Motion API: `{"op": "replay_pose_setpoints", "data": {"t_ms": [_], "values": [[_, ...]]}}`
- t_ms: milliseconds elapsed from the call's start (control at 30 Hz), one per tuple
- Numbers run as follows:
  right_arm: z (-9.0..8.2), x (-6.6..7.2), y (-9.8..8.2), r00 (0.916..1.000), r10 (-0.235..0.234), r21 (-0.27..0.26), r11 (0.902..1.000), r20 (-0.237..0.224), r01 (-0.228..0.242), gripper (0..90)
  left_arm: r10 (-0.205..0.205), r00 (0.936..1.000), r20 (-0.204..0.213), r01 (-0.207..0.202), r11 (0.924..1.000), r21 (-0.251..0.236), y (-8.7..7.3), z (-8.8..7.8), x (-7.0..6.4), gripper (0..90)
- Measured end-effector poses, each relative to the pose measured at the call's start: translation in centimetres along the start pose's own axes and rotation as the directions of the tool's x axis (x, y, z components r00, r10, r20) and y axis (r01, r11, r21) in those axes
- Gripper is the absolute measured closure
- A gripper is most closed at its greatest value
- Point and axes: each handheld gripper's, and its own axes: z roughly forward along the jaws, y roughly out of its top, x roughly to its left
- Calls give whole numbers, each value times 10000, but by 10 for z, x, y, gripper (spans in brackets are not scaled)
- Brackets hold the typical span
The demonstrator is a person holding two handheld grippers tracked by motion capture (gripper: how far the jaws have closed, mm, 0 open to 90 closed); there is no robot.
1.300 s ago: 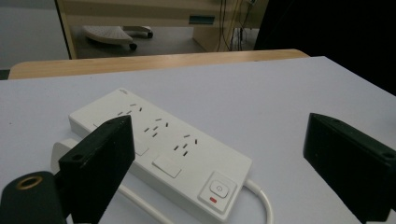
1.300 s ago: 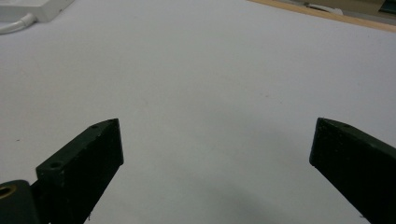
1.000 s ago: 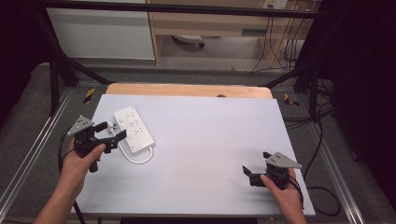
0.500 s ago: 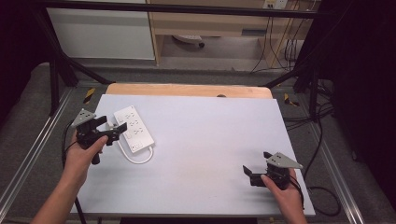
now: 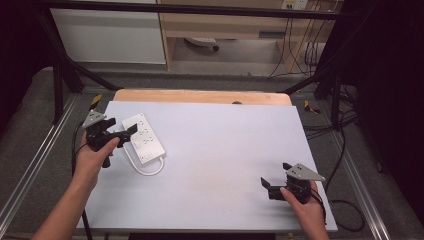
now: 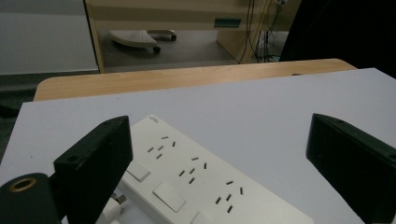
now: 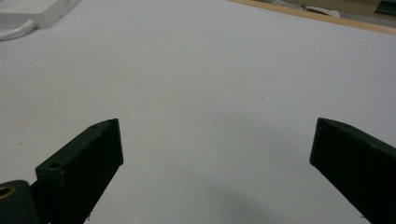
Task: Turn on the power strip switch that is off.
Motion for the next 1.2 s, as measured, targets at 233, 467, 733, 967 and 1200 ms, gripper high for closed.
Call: {"op": "replay_pose_setpoints", "data": {"t_ms": [233, 467, 733, 967, 1200], "values": [[-2, 0, 1, 9999, 137, -170, 9998, -45, -137, 27, -49, 9996, -293, 52, 9999, 86, 0, 11, 4, 80], [-2, -1, 0, 9999, 160, -192, 9997, -34, -161, 28, -172, 9983, -558, 176, 9998, 65, -1, 21, 9, 89], [-3, -1, 0, 9999, 123, -185, 9998, -13, -123, 29, -66, 9959, -900, 89, 9997, 248, -6, 30, 15, 97], [-3, -1, 0, 9999, 147, -167, 9998, -3, -147, 29, 50, 9923, -1234, 17, 9985, 542, -10, 37, 22, 103], [-3, -1, 0, 9999, 164, -151, 9998, -6, -164, 29, -239, 9891, -1453, 341, 9971, 683, -15, 43, 31, 120]]}}
